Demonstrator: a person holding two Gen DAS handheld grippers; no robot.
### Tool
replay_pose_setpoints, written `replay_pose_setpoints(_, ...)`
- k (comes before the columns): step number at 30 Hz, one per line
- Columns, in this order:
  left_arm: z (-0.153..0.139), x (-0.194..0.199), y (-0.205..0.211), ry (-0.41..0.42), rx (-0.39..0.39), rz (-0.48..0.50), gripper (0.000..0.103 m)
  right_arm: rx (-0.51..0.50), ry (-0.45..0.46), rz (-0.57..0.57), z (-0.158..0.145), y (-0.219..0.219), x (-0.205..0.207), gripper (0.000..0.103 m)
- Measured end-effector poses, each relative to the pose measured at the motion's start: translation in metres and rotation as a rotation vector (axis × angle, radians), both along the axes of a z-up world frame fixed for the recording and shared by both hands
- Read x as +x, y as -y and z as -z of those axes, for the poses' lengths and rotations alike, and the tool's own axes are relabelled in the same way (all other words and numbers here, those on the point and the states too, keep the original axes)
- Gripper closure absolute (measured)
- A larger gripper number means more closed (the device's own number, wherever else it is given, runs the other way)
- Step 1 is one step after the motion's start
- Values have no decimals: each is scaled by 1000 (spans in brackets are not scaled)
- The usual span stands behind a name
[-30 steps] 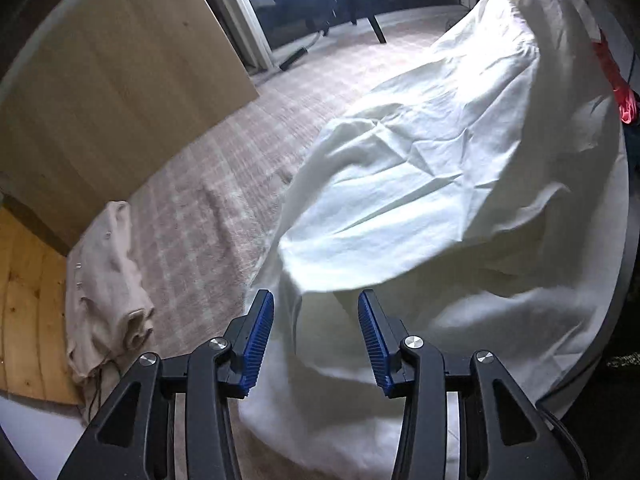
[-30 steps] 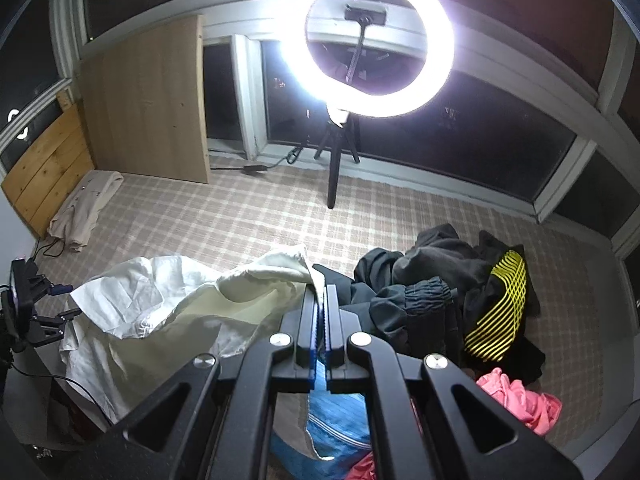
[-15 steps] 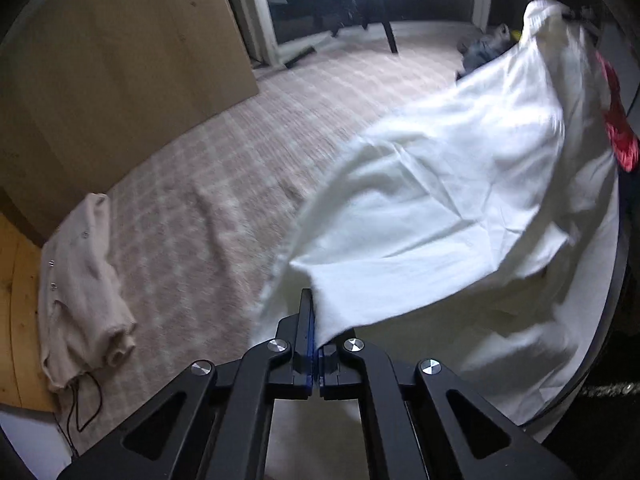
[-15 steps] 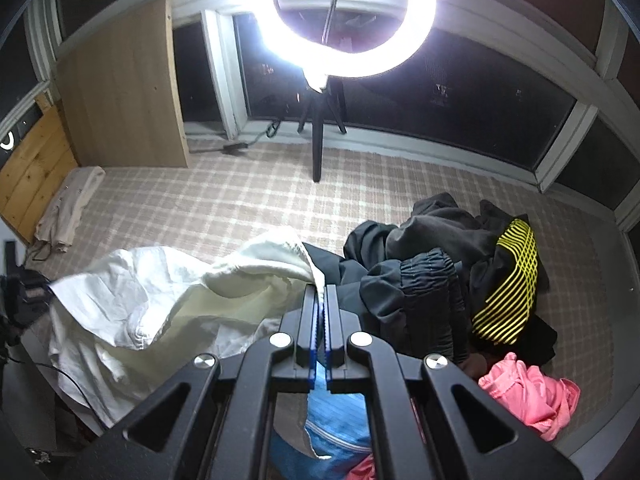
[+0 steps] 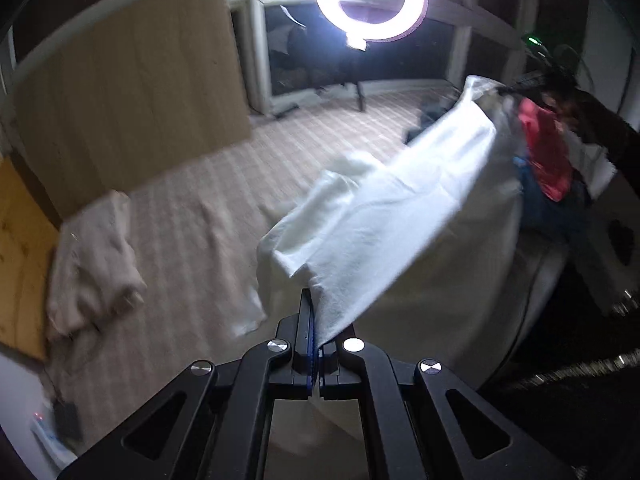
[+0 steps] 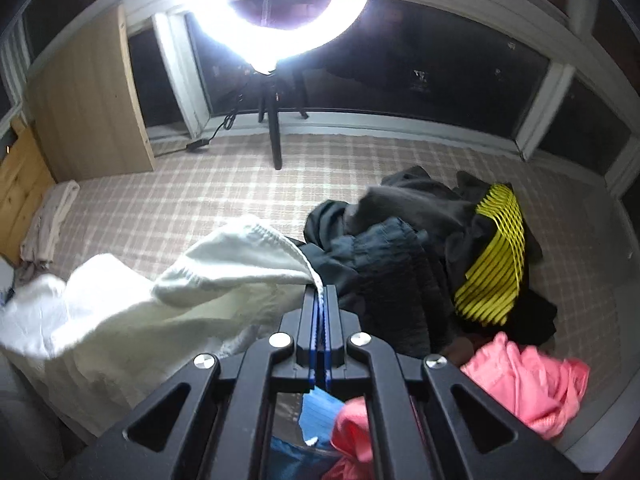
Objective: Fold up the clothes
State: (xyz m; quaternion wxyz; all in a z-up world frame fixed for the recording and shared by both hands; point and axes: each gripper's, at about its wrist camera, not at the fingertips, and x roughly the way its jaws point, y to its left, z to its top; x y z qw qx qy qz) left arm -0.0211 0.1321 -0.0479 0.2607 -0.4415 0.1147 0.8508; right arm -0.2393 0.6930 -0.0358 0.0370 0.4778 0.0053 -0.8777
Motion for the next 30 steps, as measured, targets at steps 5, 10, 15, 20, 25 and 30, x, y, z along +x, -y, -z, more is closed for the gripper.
replay_pose_setpoints(5, 42, 47, -25, 153, 30, 63, 103, -25, 39, 47, 19, -18, 9, 101)
replay_pose_setpoints(10, 96, 75, -57, 258, -34, 156, 103, -28, 62, 56, 30, -22, 11, 101)
replay_pose_setpoints(15, 132, 81, -77, 300, -193, 178, 96, -14, 63, 32, 27, -18, 14, 101)
replay_pose_setpoints(20, 91, 77, -73, 179, -229, 134, 67, -90, 42, 1, 5, -11, 19, 101)
replay_pose_setpoints(25, 56, 73, -106, 83, -164, 191, 66, -94, -42, -81, -38, 18, 21, 101)
replay_pose_setpoints(30, 60, 79, -111, 87, -188, 229, 65, -26, -64, -134, -55, 43, 19, 101)
